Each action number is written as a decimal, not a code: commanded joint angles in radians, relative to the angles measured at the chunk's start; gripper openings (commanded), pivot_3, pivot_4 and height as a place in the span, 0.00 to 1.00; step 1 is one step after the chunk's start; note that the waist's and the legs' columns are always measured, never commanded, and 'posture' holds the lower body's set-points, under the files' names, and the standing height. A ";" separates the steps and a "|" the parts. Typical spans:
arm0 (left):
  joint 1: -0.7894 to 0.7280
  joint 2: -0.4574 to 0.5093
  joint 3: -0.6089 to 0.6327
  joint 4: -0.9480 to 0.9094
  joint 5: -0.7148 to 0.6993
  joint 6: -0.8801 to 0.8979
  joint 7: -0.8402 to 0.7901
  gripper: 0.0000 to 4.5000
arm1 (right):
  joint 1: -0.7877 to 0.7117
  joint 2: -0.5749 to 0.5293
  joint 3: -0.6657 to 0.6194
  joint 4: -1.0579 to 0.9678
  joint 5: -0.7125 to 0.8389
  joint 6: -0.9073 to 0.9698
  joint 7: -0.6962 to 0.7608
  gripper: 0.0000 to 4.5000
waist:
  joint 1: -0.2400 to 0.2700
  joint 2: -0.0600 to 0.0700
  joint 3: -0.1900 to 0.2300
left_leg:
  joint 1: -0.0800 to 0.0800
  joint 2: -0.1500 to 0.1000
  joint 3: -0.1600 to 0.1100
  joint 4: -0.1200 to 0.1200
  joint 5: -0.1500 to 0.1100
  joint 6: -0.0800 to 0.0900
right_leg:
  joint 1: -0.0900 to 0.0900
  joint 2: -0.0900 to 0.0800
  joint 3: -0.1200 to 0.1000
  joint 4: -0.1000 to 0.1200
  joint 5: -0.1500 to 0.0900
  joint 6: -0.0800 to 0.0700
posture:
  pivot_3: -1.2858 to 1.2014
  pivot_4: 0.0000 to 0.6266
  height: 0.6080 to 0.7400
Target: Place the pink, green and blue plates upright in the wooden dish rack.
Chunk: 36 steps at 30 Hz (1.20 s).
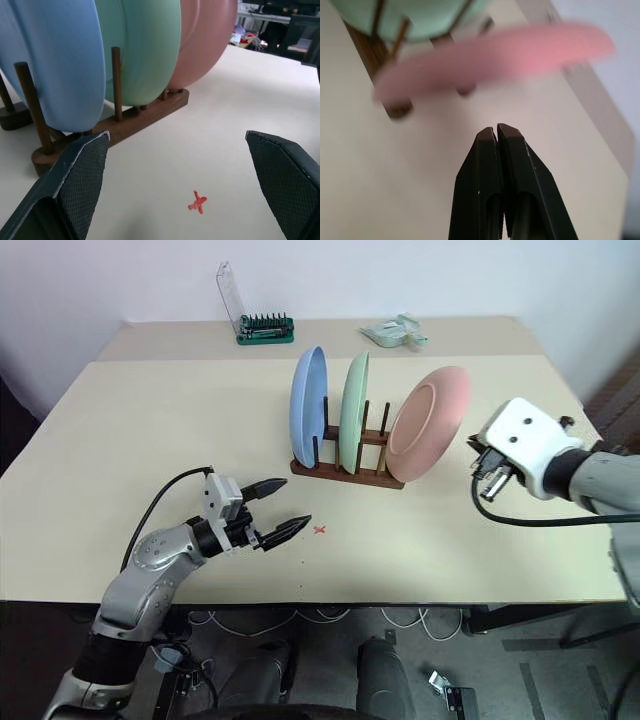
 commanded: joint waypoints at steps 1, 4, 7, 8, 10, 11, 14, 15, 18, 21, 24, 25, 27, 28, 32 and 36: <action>-0.003 0.003 0.009 -0.055 -0.014 0.017 0.017 1.00 | -0.062 0.010 0.016 -0.031 -0.003 -0.012 -0.016 0.02 | 0.003 0.000 0.000 | 0.000 0.000 0.000 0.000 0.000 0.000 | 0.000 0.000 0.000 0.000 0.000 0.000 | 0.52 0.24 1.00; 0.000 0.002 0.009 -0.068 -0.016 0.029 0.027 1.00 | -0.100 0.028 0.041 -0.043 0.014 -0.006 -0.010 0.02 | 0.007 0.000 0.000 | -0.001 0.000 0.000 0.000 0.000 0.000 | 0.000 0.000 0.000 -0.001 0.000 0.000 | 0.52 0.24 1.00; 0.004 0.001 0.010 -0.076 -0.018 0.036 0.034 1.00 | -0.116 0.041 0.051 -0.057 0.031 -0.013 0.006 0.02 | 0.006 0.000 0.000 | -0.001 0.000 -0.001 0.000 0.000 0.000 | 0.000 0.000 0.000 -0.001 0.000 0.000 | 0.52 0.24 1.00; 0.006 0.001 0.010 -0.077 -0.018 0.036 0.034 1.00 | -0.115 0.041 0.052 -0.060 0.031 -0.011 0.006 0.02 | 0.006 0.000 0.000 | -0.001 0.000 -0.001 0.000 0.000 0.000 | 0.000 0.000 0.000 -0.001 0.000 0.000 | 0.52 0.24 1.00; 0.012 0.001 0.010 -0.079 -0.018 0.035 0.035 1.00 | -0.110 0.036 0.050 -0.054 0.021 -0.005 0.002 0.02 | 0.005 0.000 0.000 | -0.001 0.000 -0.001 0.000 0.000 0.000 | 0.000 0.000 0.000 -0.001 0.000 0.000 | 0.52 0.24 1.00; 0.015 0.001 0.010 -0.079 -0.016 0.033 0.035 1.00 | -0.101 0.030 0.047 -0.042 0.005 -0.008 -0.003 0.02 | 0.005 0.000 0.000 | -0.001 0.000 0.000 0.000 0.000 0.000 | 0.000 0.000 0.000 -0.001 0.000 0.000 | 0.52 0.24 1.00; 0.024 0.004 0.014 -0.070 -0.013 0.023 0.030 1.00 | -0.045 0.022 0.021 0.003 -0.031 -0.033 -0.012 0.02 | 0.006 0.000 0.000 | -0.001 0.000 -0.001 0.000 0.000 0.000 | 0.000 0.000 0.000 -0.001 0.000 0.000 | 0.52 0.24 1.00; 0.025 0.006 0.020 -0.066 -0.011 0.018 0.030 1.00 | -0.026 0.034 0.002 0.017 -0.028 -0.037 -0.018 0.02 | 0.006 0.000 0.000 | -0.001 0.000 0.000 0.000 0.000 0.000 | 0.000 0.000 0.000 -0.001 0.000 0.000 | 0.52 0.24 1.00; 0.022 0.002 0.031 -0.051 0.007 0.003 0.051 1.00 | 0.030 0.057 -0.044 0.067 -0.036 -0.077 -0.033 0.02 | 0.007 0.000 0.000 | -0.001 -0.001 0.000 0.000 0.000 0.000 | 0.000 0.000 0.000 -0.001 0.000 0.000 | 0.52 0.24 1.00; 0.001 0.021 0.084 0.034 0.050 -0.030 0.102 1.00 | 0.074 0.116 -0.087 0.122 -0.030 -0.123 -0.075 0.02 | 0.004 -0.001 0.000 | 0.000 -0.001 0.000 0.000 0.000 0.000 | 0.000 0.000 0.000 -0.001 0.000 0.000 | 0.52 0.24 1.00; -0.021 0.050 0.141 0.120 0.083 -0.076 0.136 1.00 | 0.109 0.197 -0.153 0.176 0.005 -0.172 -0.101 0.02 | 0.001 -0.001 0.000 | 0.001 0.000 0.000 0.000 0.000 0.000 | 0.000 0.001 0.000 0.001 0.000 0.000 | 0.52 0.24 1.00; -0.026 0.071 0.168 0.155 0.090 -0.097 0.137 1.00 | 0.125 0.218 -0.166 0.198 0.003 -0.191 -0.110 0.02 | 0.000 0.000 0.000 | 0.001 0.000 0.000 0.000 0.000 0.000 | 0.001 0.001 0.000 0.000 0.000 0.000 | 0.52 0.24 1.00; -0.031 0.107 0.203 0.207 0.104 -0.130 0.134 1.00 | 0.139 0.244 -0.183 0.264 -0.010 -0.234 -0.130 0.02 | 0.001 0.000 0.000 | 0.001 0.000 0.000 0.001 0.000 0.000 | 0.000 0.000 0.000 0.001 0.000 0.000 | 0.52 0.24 1.00; -0.029 0.122 0.215 0.226 0.105 -0.145 0.125 1.00 | 0.133 0.267 -0.190 0.290 -0.001 -0.246 -0.144 0.02 | 0.001 0.000 0.000 | 0.001 0.000 0.000 0.001 0.000 0.000 | 0.000 0.000 0.000 0.001 0.000 0.000 | 0.52 0.24 1.00; -0.025 0.150 0.247 0.274 0.106 -0.184 0.113 1.00 | 0.113 0.335 -0.194 0.366 0.018 -0.328 -0.171 0.02 | 0.001 0.000 0.000 | 0.001 0.000 0.000 0.001 0.000 0.000 | 0.001 0.000 0.000 0.001 0.000 0.000 | 0.52 0.24 1.00; -0.014 0.151 0.253 0.301 0.120 -0.189 0.124 1.00 | 0.122 0.360 -0.207 0.416 0.063 -0.379 -0.131 0.02 | 0.001 0.000 0.000 | 0.001 0.000 0.000 0.001 0.000 0.000 | 0.001 0.000 0.000 0.001 0.000 0.000 | 0.52 0.24 1.00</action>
